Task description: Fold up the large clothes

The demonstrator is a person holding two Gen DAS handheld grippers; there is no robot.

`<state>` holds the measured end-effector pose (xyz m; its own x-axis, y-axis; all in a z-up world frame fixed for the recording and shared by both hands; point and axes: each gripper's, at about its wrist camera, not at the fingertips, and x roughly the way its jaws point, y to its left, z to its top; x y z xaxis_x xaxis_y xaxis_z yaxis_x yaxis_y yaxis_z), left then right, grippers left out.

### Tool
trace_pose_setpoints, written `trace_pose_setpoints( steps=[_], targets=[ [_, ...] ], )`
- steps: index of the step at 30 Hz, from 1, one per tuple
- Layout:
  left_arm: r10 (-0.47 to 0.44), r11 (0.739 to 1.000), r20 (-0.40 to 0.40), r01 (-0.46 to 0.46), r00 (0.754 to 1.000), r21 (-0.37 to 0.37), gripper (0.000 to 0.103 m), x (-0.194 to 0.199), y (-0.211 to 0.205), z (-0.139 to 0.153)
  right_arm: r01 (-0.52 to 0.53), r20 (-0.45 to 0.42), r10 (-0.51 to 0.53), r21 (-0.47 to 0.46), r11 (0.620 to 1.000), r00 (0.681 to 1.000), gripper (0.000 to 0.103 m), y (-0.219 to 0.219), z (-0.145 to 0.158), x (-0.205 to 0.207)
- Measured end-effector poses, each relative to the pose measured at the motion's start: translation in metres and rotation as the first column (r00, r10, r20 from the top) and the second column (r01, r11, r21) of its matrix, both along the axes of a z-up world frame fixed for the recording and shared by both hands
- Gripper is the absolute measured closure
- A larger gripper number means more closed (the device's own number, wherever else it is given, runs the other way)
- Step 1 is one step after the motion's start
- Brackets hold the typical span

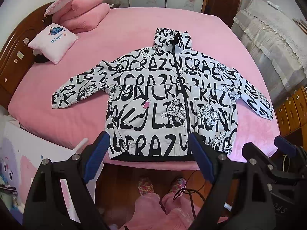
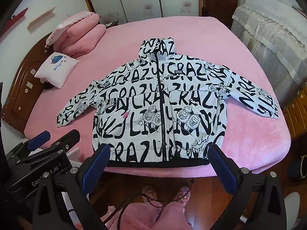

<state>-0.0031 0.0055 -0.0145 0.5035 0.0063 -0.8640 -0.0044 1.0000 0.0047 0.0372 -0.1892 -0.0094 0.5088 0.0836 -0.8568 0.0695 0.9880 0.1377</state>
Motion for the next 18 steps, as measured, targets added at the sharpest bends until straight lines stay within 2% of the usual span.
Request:
trace_pose_setpoints(
  steps=[11, 18],
  targets=[
    [-0.002, 1.000, 0.000, 0.002, 1.000, -0.006, 0.021, -0.001, 0.003, -0.004, 0.003, -0.006, -0.003, -0.009, 1.000, 1.000, 0.000, 0.002, 0.002, 0.006],
    [-0.008, 1.000, -0.011, 0.008, 1.000, -0.002, 0.021, 0.013, -0.004, -0.005, 0.013, -0.019, -0.014, -0.013, 1.000, 1.000, 0.000, 0.001, -0.005, 0.017]
  ],
)
